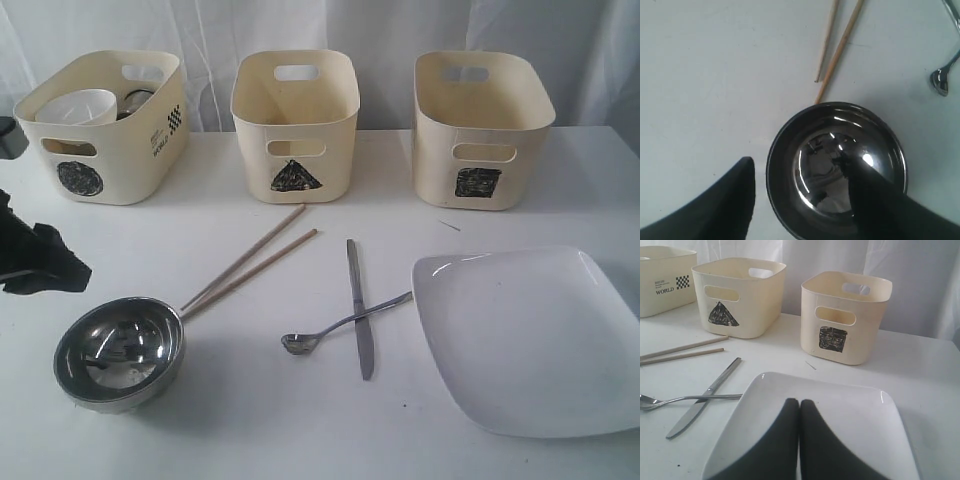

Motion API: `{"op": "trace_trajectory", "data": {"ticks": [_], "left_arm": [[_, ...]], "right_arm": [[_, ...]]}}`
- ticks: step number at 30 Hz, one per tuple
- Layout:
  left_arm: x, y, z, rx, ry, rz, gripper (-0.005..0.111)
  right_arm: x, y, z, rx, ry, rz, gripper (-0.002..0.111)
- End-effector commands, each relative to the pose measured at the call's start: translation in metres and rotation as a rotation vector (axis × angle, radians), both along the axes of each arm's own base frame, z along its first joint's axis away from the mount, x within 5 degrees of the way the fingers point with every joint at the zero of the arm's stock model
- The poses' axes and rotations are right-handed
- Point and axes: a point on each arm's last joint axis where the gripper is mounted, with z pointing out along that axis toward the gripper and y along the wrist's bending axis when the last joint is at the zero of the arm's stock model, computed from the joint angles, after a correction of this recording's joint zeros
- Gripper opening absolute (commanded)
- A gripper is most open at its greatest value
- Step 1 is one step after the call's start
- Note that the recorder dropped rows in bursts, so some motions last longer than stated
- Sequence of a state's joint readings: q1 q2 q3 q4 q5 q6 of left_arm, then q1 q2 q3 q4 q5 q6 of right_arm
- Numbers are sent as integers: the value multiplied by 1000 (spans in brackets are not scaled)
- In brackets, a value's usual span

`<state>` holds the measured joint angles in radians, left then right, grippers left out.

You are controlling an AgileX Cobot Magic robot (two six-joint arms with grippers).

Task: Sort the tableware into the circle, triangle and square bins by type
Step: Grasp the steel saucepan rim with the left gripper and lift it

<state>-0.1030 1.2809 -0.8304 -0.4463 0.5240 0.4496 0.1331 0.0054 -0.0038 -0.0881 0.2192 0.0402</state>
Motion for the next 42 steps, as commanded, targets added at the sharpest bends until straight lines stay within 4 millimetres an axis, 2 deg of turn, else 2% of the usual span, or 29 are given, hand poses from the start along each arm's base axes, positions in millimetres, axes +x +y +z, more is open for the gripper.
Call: {"op": "trace_trajectory", "data": {"ticks": [1, 8, 27, 30, 32, 36, 39, 42], "left_arm": [[-7, 0, -9, -2, 21, 11, 60], [-10, 3, -28, 15, 41, 37, 60], [18, 2, -87, 55, 188, 88, 59], [21, 1, -97, 66, 201, 94, 54], [23, 1, -100, 72, 198, 96, 40], [25, 1, -95, 84, 157, 96, 0], [29, 2, -76, 89, 86, 83, 0], [37, 2, -35, 73, -73, 90, 0]], "right_arm": [[0, -1, -1, -2, 0, -7, 0], [0, -1, -1, -2, 0, -7, 0], [0, -1, -1, -2, 0, -7, 0], [0, -1, -1, -2, 0, -7, 0], [0, -1, -1, -2, 0, -7, 0], [0, 0, -1, -2, -2, -7, 0], [0, 0, -1, -2, -2, -7, 0], [0, 0, -1, -2, -2, -7, 0]]}}
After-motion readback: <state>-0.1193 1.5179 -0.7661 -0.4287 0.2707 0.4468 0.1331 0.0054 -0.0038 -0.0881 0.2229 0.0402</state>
